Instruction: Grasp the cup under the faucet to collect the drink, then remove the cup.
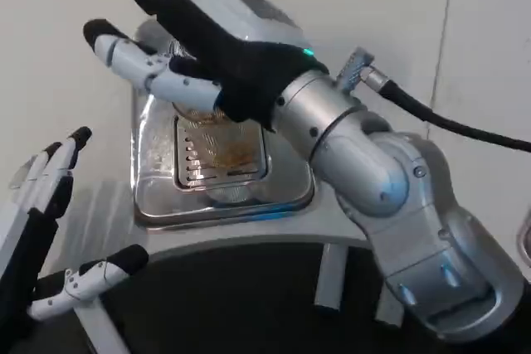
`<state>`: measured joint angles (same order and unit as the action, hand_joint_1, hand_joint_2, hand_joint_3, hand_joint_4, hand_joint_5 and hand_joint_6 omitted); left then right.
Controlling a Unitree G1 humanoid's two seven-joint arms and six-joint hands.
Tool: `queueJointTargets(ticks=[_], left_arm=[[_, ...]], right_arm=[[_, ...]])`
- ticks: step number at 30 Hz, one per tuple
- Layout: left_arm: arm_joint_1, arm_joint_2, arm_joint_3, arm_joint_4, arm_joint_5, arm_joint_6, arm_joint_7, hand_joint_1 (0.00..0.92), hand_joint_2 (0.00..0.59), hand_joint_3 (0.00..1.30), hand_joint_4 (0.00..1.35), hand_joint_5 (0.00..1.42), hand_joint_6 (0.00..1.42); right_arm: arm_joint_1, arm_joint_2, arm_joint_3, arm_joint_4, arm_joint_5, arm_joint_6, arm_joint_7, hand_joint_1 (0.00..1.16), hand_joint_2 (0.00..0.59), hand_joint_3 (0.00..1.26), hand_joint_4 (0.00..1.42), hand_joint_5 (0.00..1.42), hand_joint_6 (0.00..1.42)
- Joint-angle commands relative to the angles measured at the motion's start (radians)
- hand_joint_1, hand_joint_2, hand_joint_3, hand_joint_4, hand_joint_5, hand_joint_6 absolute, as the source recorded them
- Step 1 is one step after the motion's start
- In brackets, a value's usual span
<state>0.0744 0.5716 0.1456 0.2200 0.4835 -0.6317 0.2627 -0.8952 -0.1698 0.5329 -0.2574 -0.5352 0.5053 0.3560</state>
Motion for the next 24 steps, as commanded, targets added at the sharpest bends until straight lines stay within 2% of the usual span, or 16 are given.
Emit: queueJointTargets(ticks=[1,6,9,14,18,24], left_arm=[[-0.004,-0.003,-0.004,-0.004,0.005,0.010,-0.001,0.000,0.045,0.00,0.00,0.00,0.00],[-0.024,-0.004,-0.015,-0.009,-0.001,-0.002,-0.005,0.000,0.026,0.00,0.00,0.00,0.00],[-0.051,-0.016,-0.025,0.002,-0.009,-0.008,-0.002,0.000,0.021,0.00,0.00,0.00,0.00],[-0.110,-0.045,-0.055,0.053,-0.010,-0.009,0.006,0.008,0.017,0.00,0.00,0.00,0.00],[-0.152,-0.068,-0.073,0.079,-0.010,-0.012,0.008,0.027,0.014,0.00,0.00,0.00,0.00],[-0.184,-0.084,-0.087,0.103,-0.006,-0.014,0.014,0.037,0.012,0.00,0.00,0.00,0.00]], right_arm=[[0.008,0.012,0.060,0.019,-0.035,0.007,0.076,0.00,0.500,0.00,0.00,0.00,0.00],[0.017,0.034,0.061,-0.004,-0.078,0.023,0.090,0.00,0.514,0.00,0.00,0.00,0.00],[0.040,0.063,0.097,-0.103,-0.139,0.099,0.122,0.00,0.517,0.00,0.00,0.00,0.00],[0.067,0.094,0.148,-0.202,-0.235,0.180,0.182,0.00,0.518,0.00,0.00,0.00,0.00],[0.070,0.113,0.159,-0.213,-0.274,0.196,0.208,0.00,0.517,0.00,0.00,0.00,0.00],[0.067,0.132,0.136,-0.187,-0.299,0.188,0.224,0.00,0.516,0.00,0.00,0.00,0.00]])
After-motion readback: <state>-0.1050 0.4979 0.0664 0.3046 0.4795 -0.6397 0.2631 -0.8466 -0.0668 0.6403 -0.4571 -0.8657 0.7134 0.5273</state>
